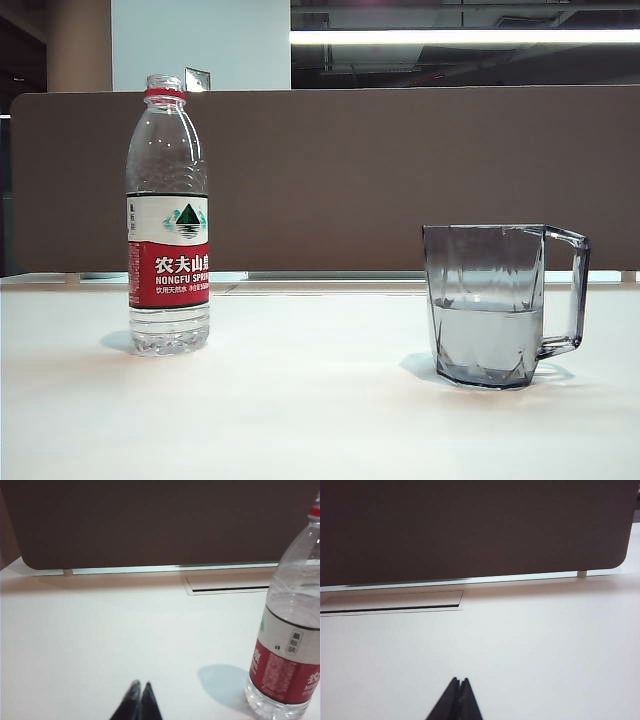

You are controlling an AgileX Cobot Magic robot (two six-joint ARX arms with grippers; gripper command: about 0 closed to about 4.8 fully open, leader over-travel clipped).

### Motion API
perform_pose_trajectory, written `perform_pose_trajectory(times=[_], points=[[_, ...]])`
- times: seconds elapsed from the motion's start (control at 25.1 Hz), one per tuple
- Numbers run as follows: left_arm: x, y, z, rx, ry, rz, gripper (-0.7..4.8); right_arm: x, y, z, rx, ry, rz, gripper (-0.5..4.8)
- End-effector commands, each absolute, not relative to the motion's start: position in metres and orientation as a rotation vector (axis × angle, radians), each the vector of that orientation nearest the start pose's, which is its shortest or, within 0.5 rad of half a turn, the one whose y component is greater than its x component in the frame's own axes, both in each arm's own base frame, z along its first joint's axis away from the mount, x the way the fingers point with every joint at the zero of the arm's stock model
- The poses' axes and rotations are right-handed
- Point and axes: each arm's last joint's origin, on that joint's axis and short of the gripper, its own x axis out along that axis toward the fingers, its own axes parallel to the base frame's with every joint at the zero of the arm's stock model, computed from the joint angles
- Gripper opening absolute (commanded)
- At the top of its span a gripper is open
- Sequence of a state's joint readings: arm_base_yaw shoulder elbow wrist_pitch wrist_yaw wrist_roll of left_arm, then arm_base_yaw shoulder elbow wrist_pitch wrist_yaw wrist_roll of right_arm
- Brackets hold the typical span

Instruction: Pick up the mineral water bottle with the left hand on the table and pour water into the mug until it's half full.

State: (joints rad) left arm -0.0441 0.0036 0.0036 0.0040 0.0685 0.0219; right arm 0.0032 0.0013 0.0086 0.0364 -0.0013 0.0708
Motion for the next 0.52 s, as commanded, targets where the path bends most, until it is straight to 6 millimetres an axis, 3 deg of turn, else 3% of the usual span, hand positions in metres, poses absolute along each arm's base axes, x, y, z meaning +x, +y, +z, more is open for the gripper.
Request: perform_pose_trajectory(times=[0.04,0.52], points=[[0.0973,-0.0062,0.1672,0.019,-0.020,-0.114,-0.05,0.0972,0.0003,0.1703,0.071,-0.058,0.002,-0.08],[0.0973,-0.0062,0.1672,0.019,-0.020,-0.114,-0.05,0.0972,0.0005,0.1699,0.071,-0.055,0.007,-0.08]])
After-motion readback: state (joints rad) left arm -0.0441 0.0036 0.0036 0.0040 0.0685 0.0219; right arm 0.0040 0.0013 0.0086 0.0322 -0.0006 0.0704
